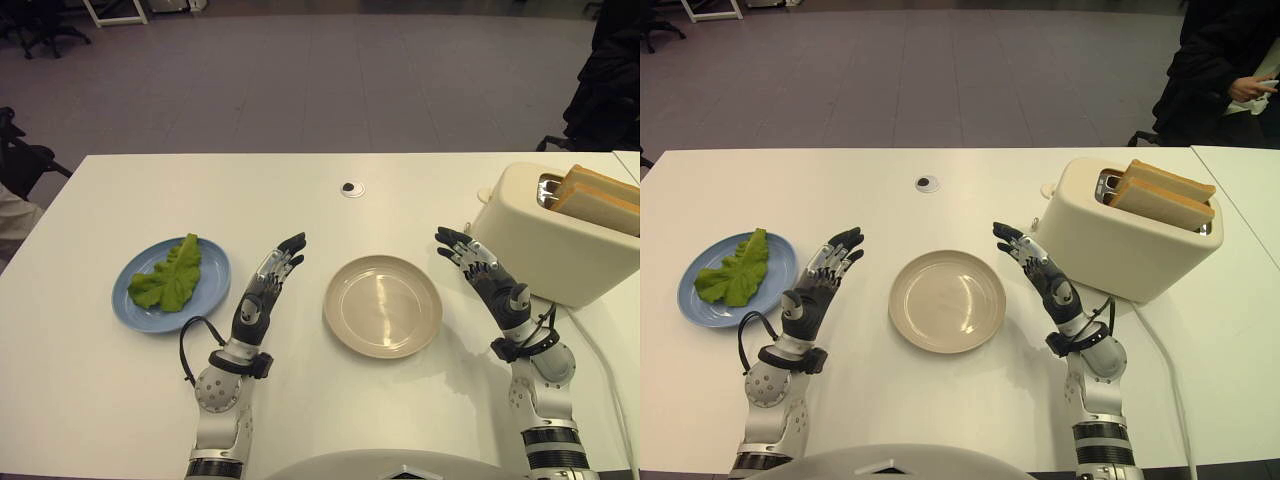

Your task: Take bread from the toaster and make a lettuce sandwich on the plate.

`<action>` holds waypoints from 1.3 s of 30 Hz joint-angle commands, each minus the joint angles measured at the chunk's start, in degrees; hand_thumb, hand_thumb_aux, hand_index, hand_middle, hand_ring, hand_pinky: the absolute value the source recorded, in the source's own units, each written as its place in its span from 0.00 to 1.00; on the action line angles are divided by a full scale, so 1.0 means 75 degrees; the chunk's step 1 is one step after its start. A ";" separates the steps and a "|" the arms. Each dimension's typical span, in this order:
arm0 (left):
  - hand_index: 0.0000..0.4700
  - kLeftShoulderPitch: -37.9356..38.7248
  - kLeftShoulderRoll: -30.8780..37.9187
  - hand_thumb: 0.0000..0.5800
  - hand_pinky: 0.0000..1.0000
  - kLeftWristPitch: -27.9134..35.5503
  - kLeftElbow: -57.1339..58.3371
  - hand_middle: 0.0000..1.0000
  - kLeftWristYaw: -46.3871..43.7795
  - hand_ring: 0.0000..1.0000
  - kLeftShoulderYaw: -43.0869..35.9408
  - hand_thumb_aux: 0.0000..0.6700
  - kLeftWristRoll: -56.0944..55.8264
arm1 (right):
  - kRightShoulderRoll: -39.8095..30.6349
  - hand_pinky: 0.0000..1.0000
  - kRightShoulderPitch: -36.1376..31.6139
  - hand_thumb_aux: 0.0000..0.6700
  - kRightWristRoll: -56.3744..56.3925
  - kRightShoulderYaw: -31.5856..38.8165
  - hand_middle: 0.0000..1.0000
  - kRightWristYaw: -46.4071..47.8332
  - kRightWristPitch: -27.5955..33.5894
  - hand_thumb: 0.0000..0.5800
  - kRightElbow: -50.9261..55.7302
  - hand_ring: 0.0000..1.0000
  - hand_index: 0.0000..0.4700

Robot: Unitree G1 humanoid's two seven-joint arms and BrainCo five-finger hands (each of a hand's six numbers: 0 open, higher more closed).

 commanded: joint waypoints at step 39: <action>0.00 0.0561 -0.0096 0.00 0.00 0.0251 -0.0764 0.00 -0.0216 0.00 -0.0726 0.00 0.0258 | -0.4487 0.00 -0.1391 0.00 -0.3460 -0.3380 0.00 -0.1679 -0.0844 0.00 0.0639 0.00 0.00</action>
